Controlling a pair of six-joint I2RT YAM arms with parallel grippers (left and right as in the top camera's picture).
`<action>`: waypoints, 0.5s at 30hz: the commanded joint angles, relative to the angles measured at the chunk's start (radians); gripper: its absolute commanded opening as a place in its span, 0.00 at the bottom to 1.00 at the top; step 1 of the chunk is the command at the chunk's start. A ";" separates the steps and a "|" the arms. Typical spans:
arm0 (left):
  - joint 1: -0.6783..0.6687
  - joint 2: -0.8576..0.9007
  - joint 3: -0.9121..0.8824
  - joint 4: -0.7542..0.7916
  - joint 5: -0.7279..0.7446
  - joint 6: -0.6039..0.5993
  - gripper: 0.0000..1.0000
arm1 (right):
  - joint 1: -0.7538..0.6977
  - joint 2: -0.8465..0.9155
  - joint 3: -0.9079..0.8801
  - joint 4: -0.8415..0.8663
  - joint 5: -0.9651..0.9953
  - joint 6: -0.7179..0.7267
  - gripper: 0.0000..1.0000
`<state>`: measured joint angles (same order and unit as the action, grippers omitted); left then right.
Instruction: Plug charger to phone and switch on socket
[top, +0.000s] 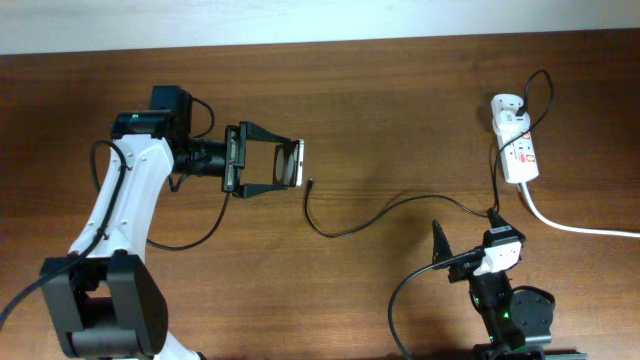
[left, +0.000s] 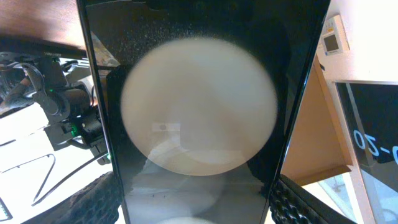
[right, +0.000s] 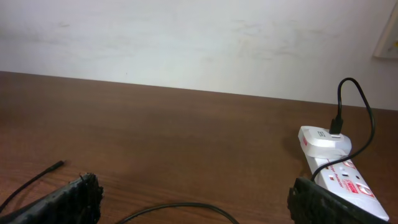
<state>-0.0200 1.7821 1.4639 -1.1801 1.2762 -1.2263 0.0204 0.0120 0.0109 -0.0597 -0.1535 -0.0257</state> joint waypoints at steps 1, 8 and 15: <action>0.005 -0.023 -0.001 0.002 0.048 0.014 0.18 | 0.006 -0.008 -0.005 -0.006 0.010 0.007 0.99; 0.078 -0.023 -0.001 0.002 0.043 0.015 0.19 | 0.006 -0.008 -0.005 -0.006 0.010 0.007 0.99; 0.161 -0.023 -0.001 0.002 0.032 0.015 0.20 | 0.006 -0.008 -0.005 -0.006 0.010 0.007 0.99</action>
<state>0.1276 1.7821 1.4639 -1.1801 1.2755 -1.2263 0.0204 0.0120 0.0109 -0.0601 -0.1535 -0.0261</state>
